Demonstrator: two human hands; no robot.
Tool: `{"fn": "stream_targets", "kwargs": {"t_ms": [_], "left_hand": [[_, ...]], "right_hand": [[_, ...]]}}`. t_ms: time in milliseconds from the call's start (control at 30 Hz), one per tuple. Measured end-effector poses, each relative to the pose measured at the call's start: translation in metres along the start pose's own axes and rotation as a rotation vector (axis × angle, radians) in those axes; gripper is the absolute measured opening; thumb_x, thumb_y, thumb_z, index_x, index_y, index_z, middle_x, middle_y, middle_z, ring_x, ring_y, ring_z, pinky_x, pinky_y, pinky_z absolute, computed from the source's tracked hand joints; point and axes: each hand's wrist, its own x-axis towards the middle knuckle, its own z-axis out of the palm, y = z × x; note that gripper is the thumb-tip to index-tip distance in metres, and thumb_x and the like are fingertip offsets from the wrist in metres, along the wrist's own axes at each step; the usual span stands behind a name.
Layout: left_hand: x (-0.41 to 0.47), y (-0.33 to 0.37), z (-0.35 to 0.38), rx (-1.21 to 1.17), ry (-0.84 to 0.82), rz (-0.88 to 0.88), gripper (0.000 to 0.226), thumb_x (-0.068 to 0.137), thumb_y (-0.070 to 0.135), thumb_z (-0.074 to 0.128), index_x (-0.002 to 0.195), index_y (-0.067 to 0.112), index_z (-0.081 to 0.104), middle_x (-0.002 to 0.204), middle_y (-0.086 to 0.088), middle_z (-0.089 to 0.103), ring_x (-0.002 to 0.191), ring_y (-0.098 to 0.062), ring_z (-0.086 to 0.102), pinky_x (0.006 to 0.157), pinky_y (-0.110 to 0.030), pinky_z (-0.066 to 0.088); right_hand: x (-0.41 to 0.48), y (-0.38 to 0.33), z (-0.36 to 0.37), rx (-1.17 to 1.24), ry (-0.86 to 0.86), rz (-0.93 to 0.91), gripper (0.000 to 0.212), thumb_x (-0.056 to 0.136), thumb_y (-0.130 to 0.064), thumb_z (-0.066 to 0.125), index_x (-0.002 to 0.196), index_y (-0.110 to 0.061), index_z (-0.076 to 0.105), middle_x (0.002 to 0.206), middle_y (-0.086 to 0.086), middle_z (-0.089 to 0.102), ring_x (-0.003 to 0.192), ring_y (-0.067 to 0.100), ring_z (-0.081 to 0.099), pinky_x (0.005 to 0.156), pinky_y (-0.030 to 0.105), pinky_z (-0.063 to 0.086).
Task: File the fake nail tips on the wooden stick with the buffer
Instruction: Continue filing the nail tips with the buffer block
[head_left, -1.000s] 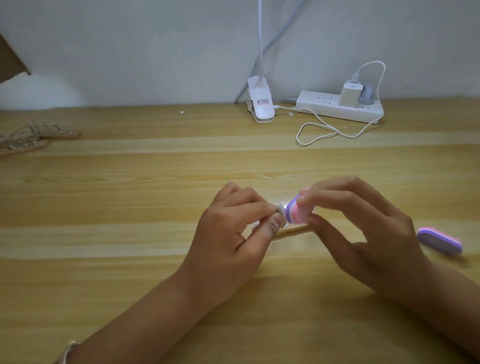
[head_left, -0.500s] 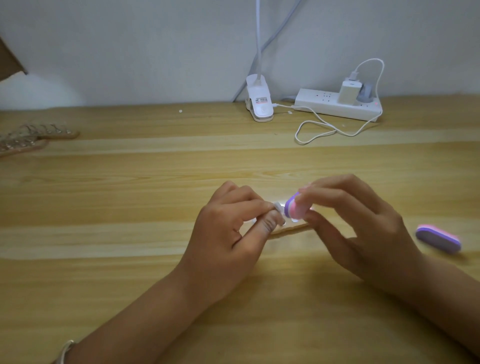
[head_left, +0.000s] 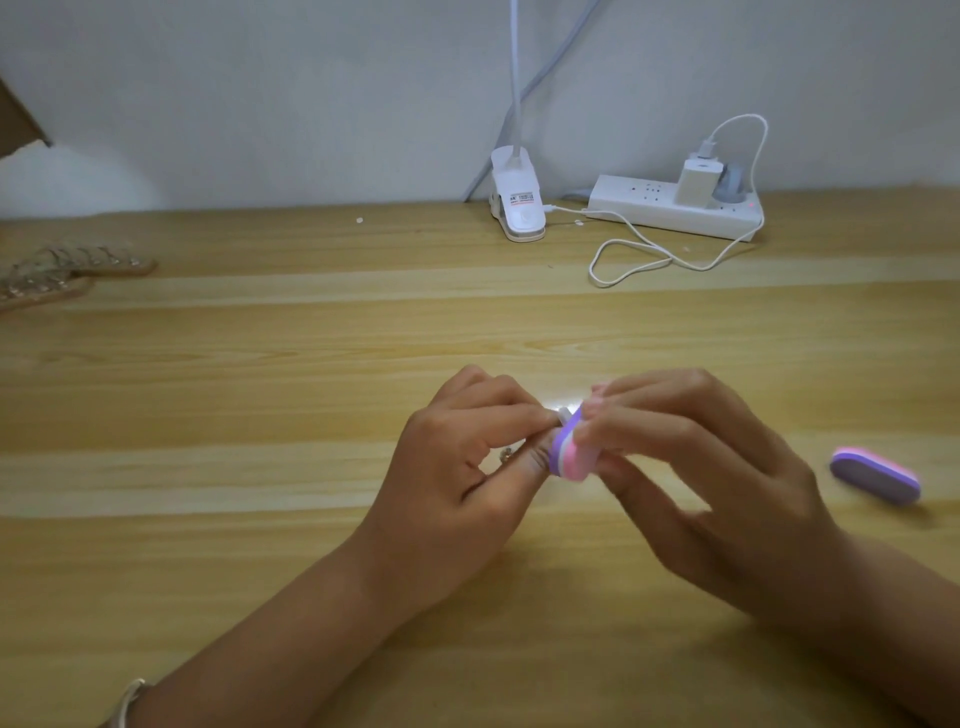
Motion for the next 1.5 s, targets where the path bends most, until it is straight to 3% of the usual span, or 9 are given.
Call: {"fn": "stream_targets", "kwargs": {"t_ms": [133,500,600,700,833,1033,1167,1333,1500], "left_hand": [[0.0,-0.001,-0.002,-0.027,0.006,-0.028,0.014,0.088,0.014,0.064,0.082,0.014,0.077,0.076,0.006,0.065,0.08,-0.02,0.053,0.074,-0.033,0.042],[0.0,0.0,-0.001,-0.045,-0.013,-0.002,0.014,0.089,0.014,0.064,0.084,0.01,0.077,0.076,0.004,0.065,0.078,-0.02,0.053,0.072,-0.033,0.043],[-0.001,0.001,0.0,-0.051,-0.04,0.031,0.016,0.09,0.017,0.064,0.085,0.008,0.076,0.077,0.002,0.065,0.077,-0.024,0.053,0.07,-0.037,0.043],[0.0,0.0,-0.001,-0.072,-0.016,-0.006,0.015,0.088,0.013,0.064,0.083,0.007,0.077,0.076,0.001,0.065,0.077,-0.024,0.054,0.071,-0.041,0.043],[-0.001,0.003,-0.002,-0.104,-0.031,0.0,0.015,0.088,0.012,0.063,0.083,0.005,0.076,0.076,-0.001,0.066,0.076,-0.026,0.055,0.07,-0.042,0.043],[-0.001,0.002,-0.001,-0.117,-0.043,-0.019,0.019,0.089,0.015,0.063,0.079,0.005,0.074,0.069,-0.004,0.064,0.071,-0.027,0.052,0.067,-0.043,0.042],[-0.001,0.002,-0.001,-0.129,-0.047,-0.007,0.021,0.089,0.019,0.062,0.075,0.008,0.073,0.068,-0.002,0.066,0.069,-0.024,0.054,0.065,-0.041,0.043],[-0.002,0.004,-0.001,-0.131,-0.05,-0.02,0.015,0.088,0.014,0.064,0.076,0.016,0.073,0.069,0.005,0.067,0.07,-0.019,0.058,0.068,-0.033,0.047],[-0.002,0.001,-0.002,-0.146,-0.064,-0.024,0.024,0.089,0.019,0.059,0.071,0.008,0.072,0.067,0.003,0.065,0.068,-0.015,0.054,0.067,-0.025,0.042]], "right_hand": [[0.002,0.013,-0.006,-0.066,0.025,0.063,0.017,0.088,0.008,0.065,0.103,0.001,0.07,0.1,0.01,0.065,0.096,0.026,0.064,0.086,0.04,0.052],[0.003,0.005,-0.008,-0.005,0.055,0.051,0.026,0.091,0.004,0.065,0.109,-0.015,0.066,0.103,0.003,0.064,0.101,0.022,0.064,0.091,0.033,0.052],[0.0,-0.001,-0.005,-0.013,0.021,0.003,0.023,0.092,0.002,0.065,0.113,-0.008,0.063,0.108,0.002,0.062,0.105,0.022,0.063,0.097,0.029,0.049],[0.002,0.005,-0.007,-0.056,0.032,0.057,0.019,0.087,0.008,0.066,0.104,-0.001,0.069,0.1,0.01,0.066,0.098,0.025,0.064,0.089,0.035,0.052],[0.002,0.0,-0.006,-0.008,0.042,0.032,0.024,0.09,0.004,0.066,0.111,-0.008,0.065,0.107,0.004,0.063,0.104,0.021,0.063,0.094,0.03,0.05],[0.002,0.0,-0.007,-0.055,0.031,0.055,0.019,0.087,0.008,0.066,0.104,0.001,0.069,0.102,0.01,0.066,0.101,0.025,0.063,0.091,0.035,0.052],[0.002,-0.003,-0.006,-0.012,0.031,0.014,0.021,0.093,0.003,0.062,0.111,-0.007,0.064,0.108,0.003,0.061,0.105,0.021,0.062,0.097,0.029,0.049],[0.002,0.005,-0.01,-0.073,0.054,0.084,0.018,0.085,0.009,0.067,0.101,0.001,0.07,0.099,0.012,0.066,0.1,0.024,0.064,0.09,0.038,0.052],[0.002,-0.001,-0.006,-0.068,0.026,0.018,0.014,0.088,0.008,0.065,0.101,0.004,0.071,0.098,0.015,0.067,0.099,0.025,0.064,0.094,0.03,0.051]]}}
